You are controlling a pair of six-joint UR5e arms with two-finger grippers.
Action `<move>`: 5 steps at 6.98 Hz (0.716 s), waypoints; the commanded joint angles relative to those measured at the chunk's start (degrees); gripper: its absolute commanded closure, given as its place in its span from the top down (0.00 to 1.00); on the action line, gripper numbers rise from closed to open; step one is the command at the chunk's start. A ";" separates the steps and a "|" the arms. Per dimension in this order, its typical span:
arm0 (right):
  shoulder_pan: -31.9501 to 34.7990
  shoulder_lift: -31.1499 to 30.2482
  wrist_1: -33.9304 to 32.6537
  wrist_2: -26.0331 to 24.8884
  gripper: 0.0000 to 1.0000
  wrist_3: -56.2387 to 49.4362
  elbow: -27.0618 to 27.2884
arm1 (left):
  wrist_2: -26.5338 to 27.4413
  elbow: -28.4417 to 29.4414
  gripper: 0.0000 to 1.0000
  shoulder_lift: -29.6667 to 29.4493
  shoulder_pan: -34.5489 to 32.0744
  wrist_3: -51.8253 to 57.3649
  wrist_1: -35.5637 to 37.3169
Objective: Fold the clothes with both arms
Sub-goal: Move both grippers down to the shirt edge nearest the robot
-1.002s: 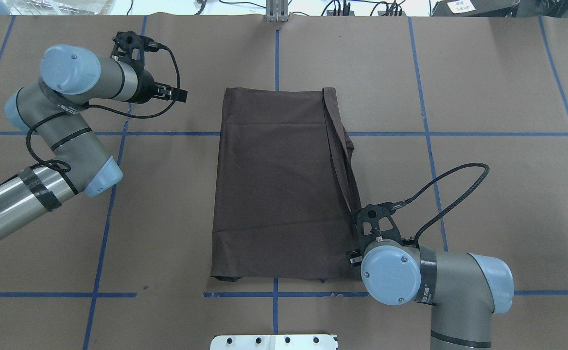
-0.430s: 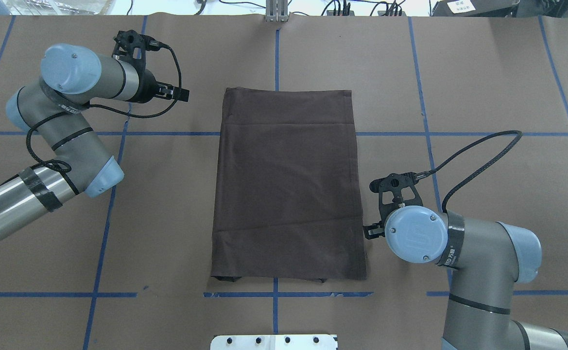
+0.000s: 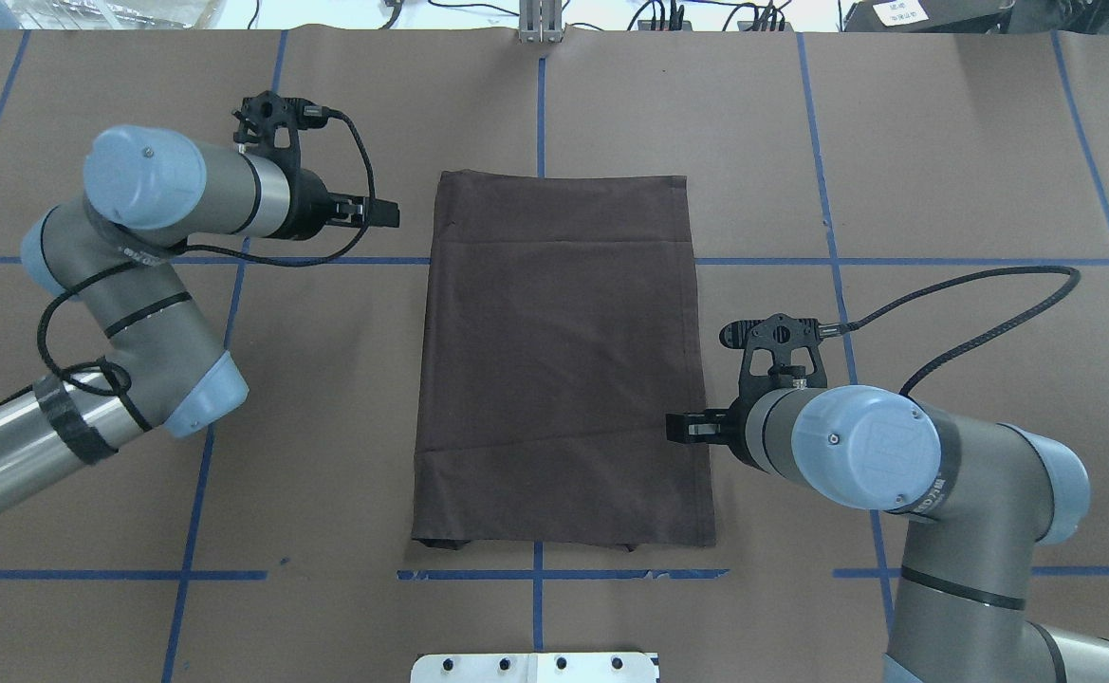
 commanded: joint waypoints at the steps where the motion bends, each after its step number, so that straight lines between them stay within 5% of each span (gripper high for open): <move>1: -0.01 -2.80 3.10 1.49 1.00 5.48 5.94 | 1.01 -16.06 1.00 9.49 8.03 -7.85 0.11; 3: -0.10 -2.72 4.93 1.59 1.00 11.25 6.13 | 13.52 -19.83 1.00 12.61 18.81 -21.59 -0.06; 4: -0.10 -3.24 10.78 1.76 1.00 14.60 5.53 | 15.15 -21.05 0.87 12.96 21.40 -29.42 0.03; 5: -0.10 -4.29 11.62 1.59 1.00 15.51 5.78 | 18.21 -20.89 0.63 13.92 25.95 -38.20 0.29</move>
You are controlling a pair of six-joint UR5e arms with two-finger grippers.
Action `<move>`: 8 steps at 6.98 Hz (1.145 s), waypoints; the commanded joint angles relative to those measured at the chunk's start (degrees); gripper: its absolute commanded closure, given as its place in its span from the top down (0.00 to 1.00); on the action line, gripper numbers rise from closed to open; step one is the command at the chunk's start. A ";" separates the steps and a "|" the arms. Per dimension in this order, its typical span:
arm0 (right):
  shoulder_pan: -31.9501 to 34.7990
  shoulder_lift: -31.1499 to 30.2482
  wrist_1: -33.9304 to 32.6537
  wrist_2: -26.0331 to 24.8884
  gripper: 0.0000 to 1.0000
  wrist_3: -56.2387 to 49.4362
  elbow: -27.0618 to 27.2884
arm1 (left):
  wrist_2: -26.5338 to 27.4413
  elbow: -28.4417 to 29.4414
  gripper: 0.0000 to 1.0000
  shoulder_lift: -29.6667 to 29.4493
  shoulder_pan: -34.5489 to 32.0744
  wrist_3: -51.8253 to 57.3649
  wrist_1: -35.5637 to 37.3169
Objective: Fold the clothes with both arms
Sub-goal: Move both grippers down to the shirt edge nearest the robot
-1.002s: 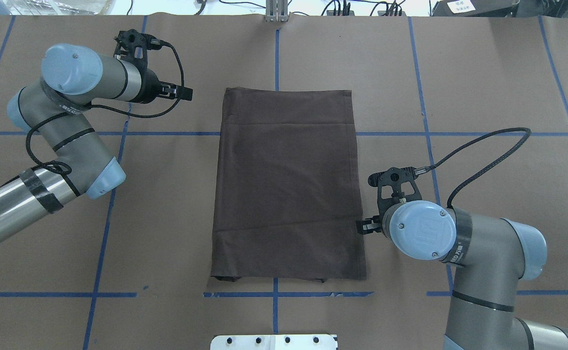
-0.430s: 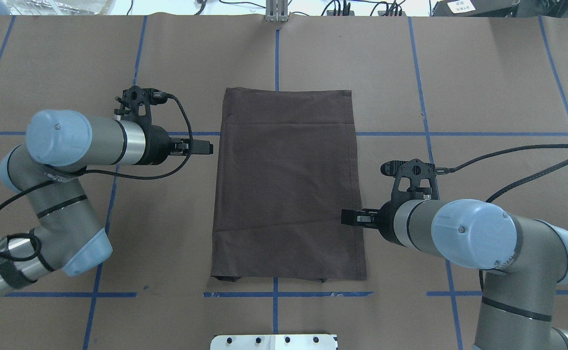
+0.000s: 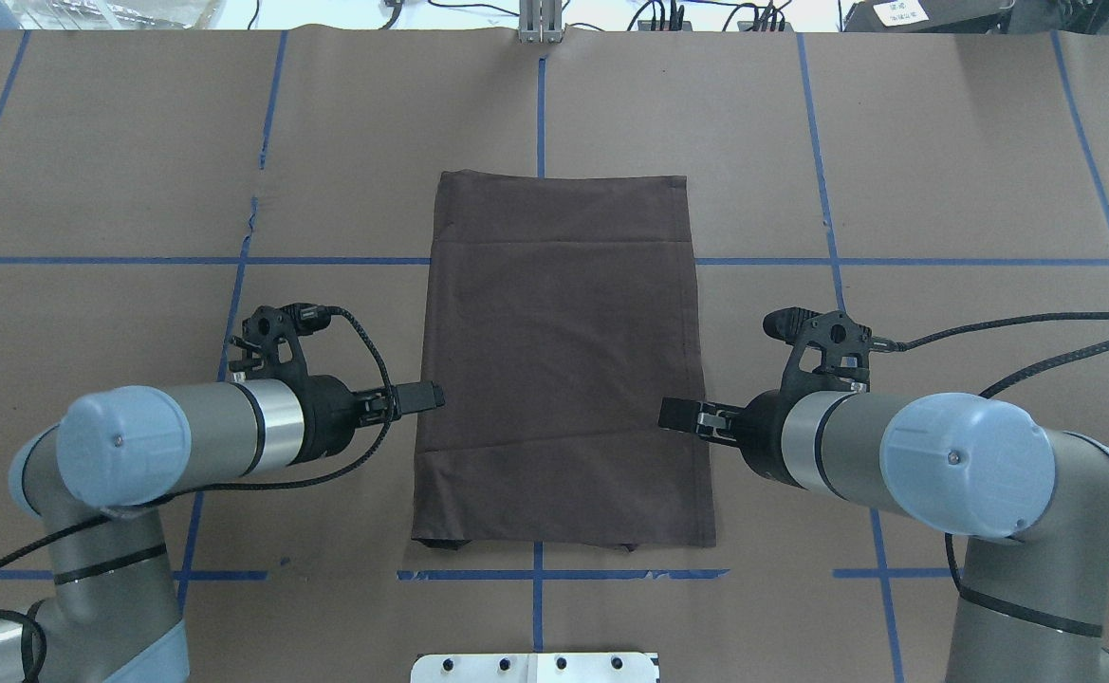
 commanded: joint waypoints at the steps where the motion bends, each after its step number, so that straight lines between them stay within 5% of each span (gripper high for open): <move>1: -0.01 -0.89 2.61 -0.06 1.00 2.31 0.14 | 3.97 -0.66 0.54 2.38 6.84 -14.10 0.83; 8: -0.01 -0.89 2.61 -0.24 1.00 2.22 0.06 | 7.14 0.22 0.49 3.01 12.48 -19.77 1.89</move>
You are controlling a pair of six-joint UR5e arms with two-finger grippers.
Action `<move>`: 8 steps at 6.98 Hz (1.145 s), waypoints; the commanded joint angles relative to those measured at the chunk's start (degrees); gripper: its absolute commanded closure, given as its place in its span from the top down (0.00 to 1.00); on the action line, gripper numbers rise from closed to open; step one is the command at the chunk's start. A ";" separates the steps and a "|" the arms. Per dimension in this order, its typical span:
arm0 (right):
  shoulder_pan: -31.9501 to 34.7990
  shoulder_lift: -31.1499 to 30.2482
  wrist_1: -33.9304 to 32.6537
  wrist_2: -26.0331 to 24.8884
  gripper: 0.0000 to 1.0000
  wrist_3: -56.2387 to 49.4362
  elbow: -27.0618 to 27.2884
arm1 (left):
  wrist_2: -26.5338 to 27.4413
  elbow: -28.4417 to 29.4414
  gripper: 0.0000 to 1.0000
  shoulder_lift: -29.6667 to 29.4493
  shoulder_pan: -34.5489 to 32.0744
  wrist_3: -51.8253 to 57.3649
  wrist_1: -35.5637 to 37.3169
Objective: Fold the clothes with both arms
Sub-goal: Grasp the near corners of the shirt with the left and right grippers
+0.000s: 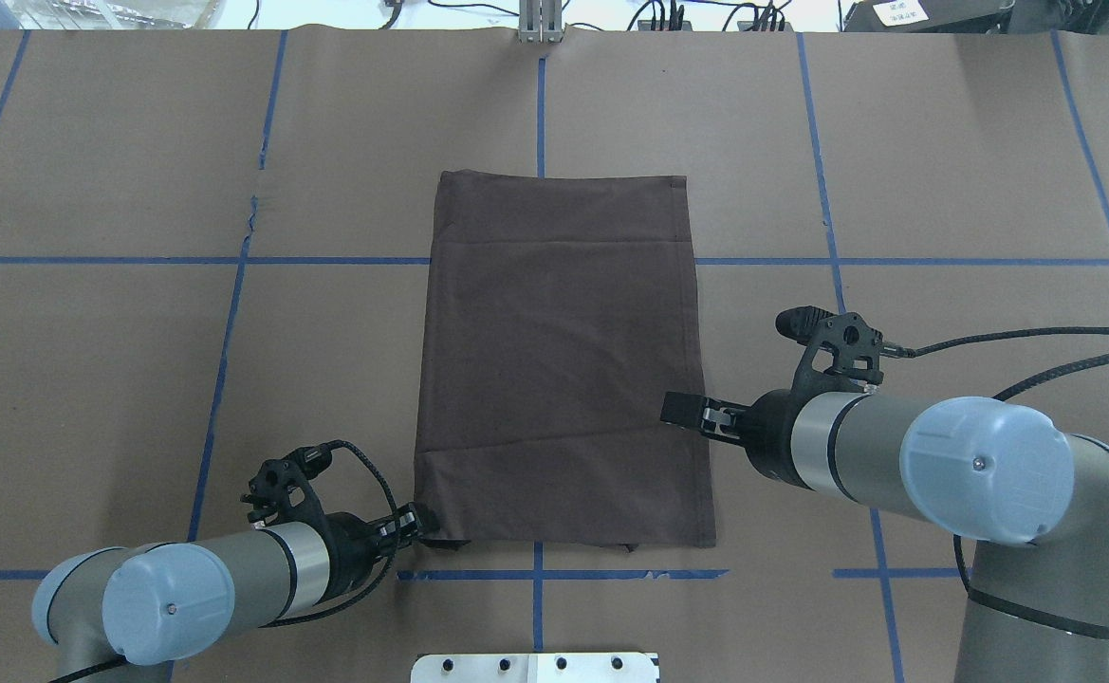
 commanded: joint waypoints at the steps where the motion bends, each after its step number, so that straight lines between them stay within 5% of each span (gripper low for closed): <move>1: 0.00 -0.08 0.00 -0.07 1.00 0.00 -0.04 | 0.01 0.13 0.44 -0.35 0.26 -0.01 0.09; 3: 0.00 -0.08 0.00 -0.16 1.00 0.00 -0.04 | 0.09 0.14 0.32 -0.44 0.34 -0.01 0.01; 4: 0.00 -0.08 0.00 -0.25 1.00 0.00 -0.13 | 0.09 0.05 0.03 -0.53 0.34 -0.01 0.01; 6: -0.18 0.01 -0.78 -0.42 1.00 0.26 -0.39 | 0.09 -0.57 0.00 -0.44 0.34 -0.01 0.01; 8: -3.05 2.10 -4.97 -4.78 0.95 13.47 -1.27 | 0.09 -0.74 0.00 -0.53 0.34 0.08 0.01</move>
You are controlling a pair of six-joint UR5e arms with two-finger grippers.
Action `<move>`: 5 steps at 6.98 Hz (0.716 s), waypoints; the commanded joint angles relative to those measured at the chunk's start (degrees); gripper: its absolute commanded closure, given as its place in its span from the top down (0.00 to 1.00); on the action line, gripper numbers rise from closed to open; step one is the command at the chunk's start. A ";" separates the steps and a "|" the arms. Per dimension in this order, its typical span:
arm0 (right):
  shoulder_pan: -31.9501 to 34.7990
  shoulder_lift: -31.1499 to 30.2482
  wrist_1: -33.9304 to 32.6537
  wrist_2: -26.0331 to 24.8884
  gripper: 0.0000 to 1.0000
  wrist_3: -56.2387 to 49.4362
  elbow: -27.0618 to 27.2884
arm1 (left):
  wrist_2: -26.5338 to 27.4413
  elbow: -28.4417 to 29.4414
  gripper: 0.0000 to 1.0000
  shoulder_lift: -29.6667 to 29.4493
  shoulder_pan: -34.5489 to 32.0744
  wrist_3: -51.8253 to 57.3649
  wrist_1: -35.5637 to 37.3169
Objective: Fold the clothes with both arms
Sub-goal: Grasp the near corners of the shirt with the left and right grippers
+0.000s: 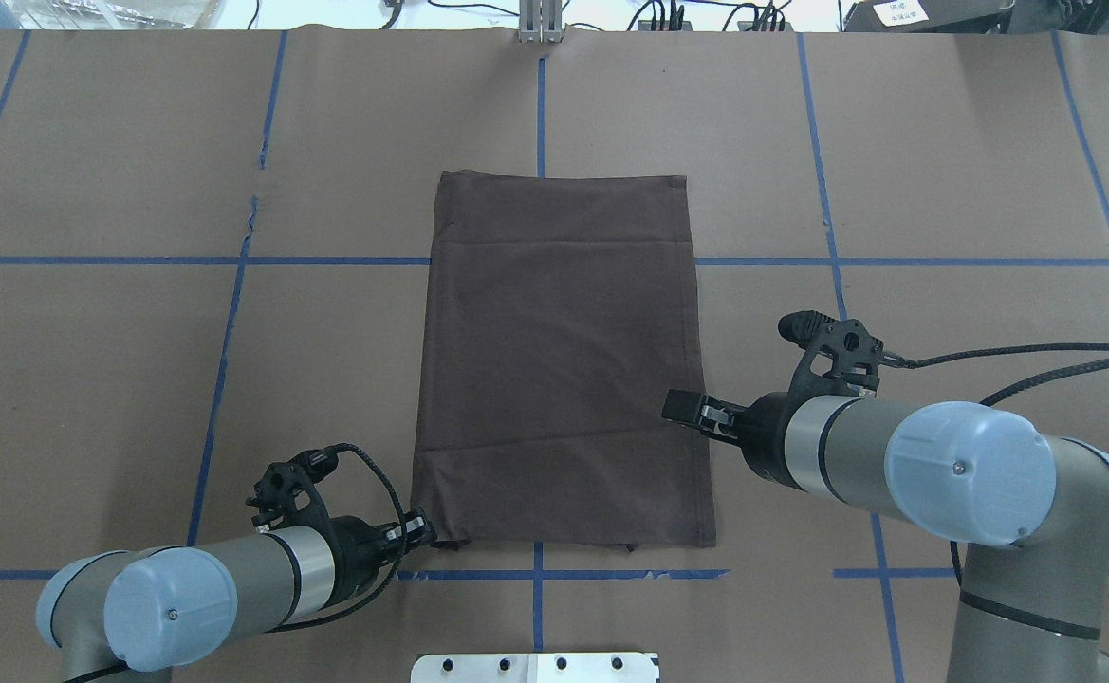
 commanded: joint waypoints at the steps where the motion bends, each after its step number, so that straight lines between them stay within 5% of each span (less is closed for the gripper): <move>1: -5.75 3.97 -7.77 -6.42 0.95 12.13 -0.33 | 0.00 -0.13 0.00 -0.24 0.00 0.03 0.00; 3: -11.21 10.39 -18.13 -6.71 0.88 19.99 -3.40 | 0.09 -0.13 0.00 -0.16 0.09 -0.06 0.00; 5: -12.82 12.68 -18.71 -6.72 0.77 25.34 -9.88 | 0.61 -0.13 0.00 -0.59 0.18 -0.06 0.00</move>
